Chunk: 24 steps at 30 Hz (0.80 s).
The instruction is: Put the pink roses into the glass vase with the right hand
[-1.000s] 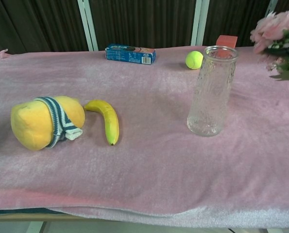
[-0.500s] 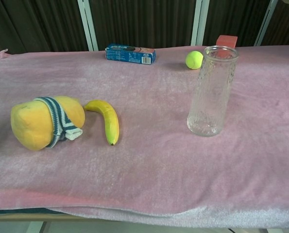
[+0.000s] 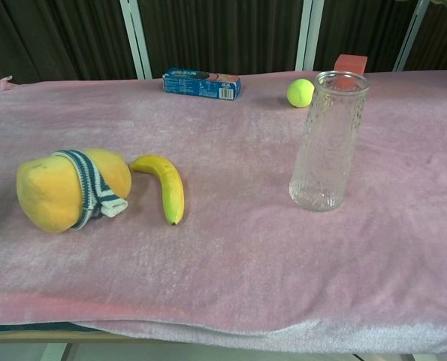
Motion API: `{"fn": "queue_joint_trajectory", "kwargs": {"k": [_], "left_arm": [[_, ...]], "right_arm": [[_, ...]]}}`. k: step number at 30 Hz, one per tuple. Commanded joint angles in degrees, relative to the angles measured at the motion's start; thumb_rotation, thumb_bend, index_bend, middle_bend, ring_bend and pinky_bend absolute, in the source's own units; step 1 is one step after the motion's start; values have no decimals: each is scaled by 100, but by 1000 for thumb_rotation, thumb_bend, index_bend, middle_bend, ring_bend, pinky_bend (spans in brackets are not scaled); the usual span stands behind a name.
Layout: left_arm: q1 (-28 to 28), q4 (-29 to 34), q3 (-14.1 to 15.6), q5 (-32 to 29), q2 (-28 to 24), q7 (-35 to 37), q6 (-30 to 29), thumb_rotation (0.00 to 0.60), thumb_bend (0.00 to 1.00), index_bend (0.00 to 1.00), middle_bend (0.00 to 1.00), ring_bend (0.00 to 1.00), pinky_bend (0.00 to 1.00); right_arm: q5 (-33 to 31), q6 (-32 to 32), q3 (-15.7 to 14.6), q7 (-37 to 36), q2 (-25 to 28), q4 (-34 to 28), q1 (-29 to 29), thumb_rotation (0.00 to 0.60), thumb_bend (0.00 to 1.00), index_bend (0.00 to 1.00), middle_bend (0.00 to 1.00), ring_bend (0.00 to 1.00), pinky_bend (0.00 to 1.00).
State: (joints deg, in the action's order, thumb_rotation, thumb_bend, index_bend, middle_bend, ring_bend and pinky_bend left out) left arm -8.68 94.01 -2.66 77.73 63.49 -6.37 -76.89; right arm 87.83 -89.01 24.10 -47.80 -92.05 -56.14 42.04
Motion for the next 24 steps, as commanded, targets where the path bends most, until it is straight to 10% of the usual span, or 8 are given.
{"fn": "queue_joint_trajectory", "kwargs": {"k": [1,24], "left_arm": [[3,-9,-4,1,1,10,-8,600,442,174,34,1,273],[19,-168,-100,-149,-57,418,53,600,442,175,33,1,274]], "right_arm": [[34,18,19,-24,-102,96,152,600,489,779,632,671,999],[-306,842,206,-83,-1148,1710,1835,600,488,778,632,671,1000]]}}
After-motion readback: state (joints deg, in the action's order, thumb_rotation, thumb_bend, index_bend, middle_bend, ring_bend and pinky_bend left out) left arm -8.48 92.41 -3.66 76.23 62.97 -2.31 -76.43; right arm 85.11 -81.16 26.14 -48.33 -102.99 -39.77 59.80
